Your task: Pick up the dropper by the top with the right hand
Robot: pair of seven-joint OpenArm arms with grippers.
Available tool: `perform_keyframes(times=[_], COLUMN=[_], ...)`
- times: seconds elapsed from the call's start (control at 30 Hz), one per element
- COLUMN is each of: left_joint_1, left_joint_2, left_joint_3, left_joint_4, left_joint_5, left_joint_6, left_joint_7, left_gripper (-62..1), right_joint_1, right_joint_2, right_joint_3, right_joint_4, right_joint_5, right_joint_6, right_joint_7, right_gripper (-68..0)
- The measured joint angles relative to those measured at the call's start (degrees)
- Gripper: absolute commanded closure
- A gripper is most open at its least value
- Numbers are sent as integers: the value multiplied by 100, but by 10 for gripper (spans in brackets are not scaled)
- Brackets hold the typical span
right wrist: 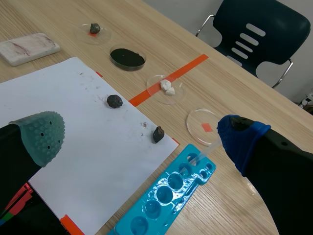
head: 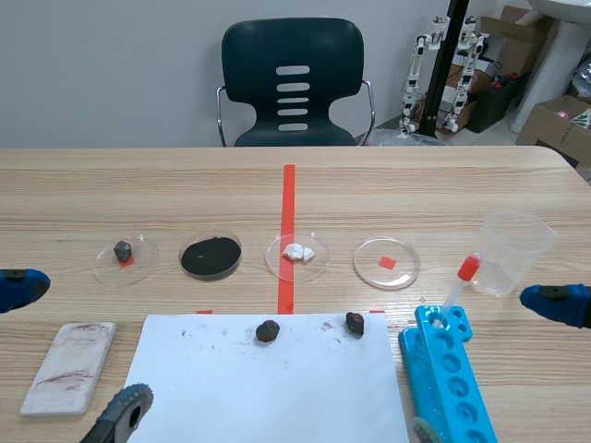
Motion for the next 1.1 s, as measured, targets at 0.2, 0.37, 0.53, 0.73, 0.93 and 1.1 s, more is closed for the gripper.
perform_keyframes(times=[0.2,0.37,0.53,0.73,0.93,1.1], left_joint_1=[0,0,0,0,0,0], left_joint_2=[0,2,2,0,0,0], left_joint_3=[0,0,0,0,0,0], left_joint_4=[0,0,0,0,0,0], left_joint_5=[0,0,0,0,0,0], left_joint_6=[0,0,0,0,0,0], left_joint_7=[0,0,0,0,0,0], left_gripper=[-623,-623,-623,-623,-623,-623], right_joint_1=[0,205,645,1078,1558,2002], right_joint_2=[-2,-2,-2,-2,-2,-2], right_joint_3=[0,0,0,0,0,0], right_joint_4=[0,-81,-629,-1539,-2194,-2343], right_joint_5=[13,197,308,590,758,758], right_joint_6=[-94,-339,-321,-323,-319,-319], right_joint_7=[0,-81,-87,-107,57,184], right_gripper=[-679,-662,-663,-663,-663,-663])
